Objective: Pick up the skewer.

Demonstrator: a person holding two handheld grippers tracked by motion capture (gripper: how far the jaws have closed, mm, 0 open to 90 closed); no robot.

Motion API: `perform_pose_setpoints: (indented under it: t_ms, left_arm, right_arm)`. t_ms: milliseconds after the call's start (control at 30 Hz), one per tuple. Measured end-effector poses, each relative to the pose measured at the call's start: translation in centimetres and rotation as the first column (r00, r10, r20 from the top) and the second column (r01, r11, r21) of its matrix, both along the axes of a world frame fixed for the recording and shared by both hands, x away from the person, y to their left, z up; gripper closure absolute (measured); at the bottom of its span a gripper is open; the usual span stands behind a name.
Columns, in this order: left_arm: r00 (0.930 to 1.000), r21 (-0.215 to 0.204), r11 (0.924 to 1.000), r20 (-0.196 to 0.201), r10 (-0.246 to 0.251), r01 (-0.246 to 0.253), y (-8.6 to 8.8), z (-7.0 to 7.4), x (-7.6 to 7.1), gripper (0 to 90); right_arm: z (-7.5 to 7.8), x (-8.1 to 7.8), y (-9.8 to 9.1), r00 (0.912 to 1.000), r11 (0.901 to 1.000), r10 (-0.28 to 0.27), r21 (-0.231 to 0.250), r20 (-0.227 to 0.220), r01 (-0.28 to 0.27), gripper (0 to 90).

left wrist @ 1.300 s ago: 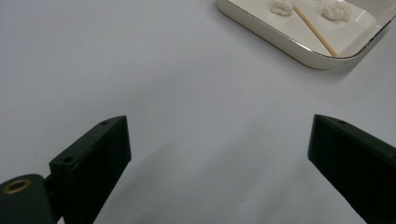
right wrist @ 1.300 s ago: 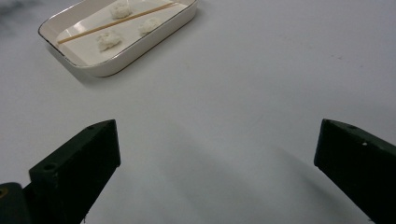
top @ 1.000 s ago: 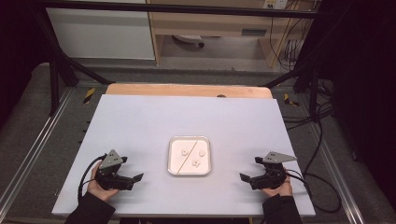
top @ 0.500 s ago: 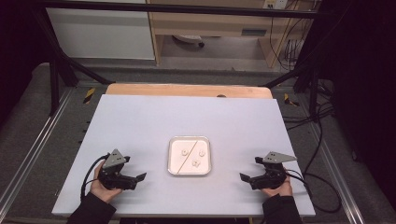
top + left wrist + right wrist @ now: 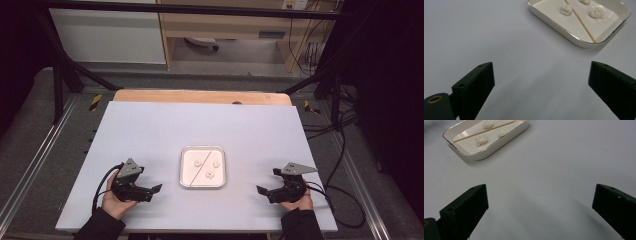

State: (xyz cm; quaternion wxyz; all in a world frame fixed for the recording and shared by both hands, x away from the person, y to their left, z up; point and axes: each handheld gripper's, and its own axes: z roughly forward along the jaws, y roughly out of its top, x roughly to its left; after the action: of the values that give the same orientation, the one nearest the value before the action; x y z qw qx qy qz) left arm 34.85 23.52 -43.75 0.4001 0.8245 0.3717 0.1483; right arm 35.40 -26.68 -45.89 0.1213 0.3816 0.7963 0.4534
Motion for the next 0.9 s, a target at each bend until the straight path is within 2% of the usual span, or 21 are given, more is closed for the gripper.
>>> perform_pose_setpoints:
  t_ms: [500, 900]
  left_arm:
    - [0.9998, 0.038, 0.9990, 0.002, -0.021, 0.021, -2.4, 0.7, 0.3, 6.9]
    - [0.9993, 0.052, 0.9980, 0.006, -0.036, 0.035, -5.4, 1.7, 1.0, 7.2]
  right_arm:
    - [0.0, 0.0, 0.0, 1.0000, 1.0000, -0.001, -0.006, -0.003, 0.001, 1.0]
    - [0.0, 0.0, 0.0, 1.0000, 1.0000, -0.002, -0.006, -0.004, 0.002, 1.0]
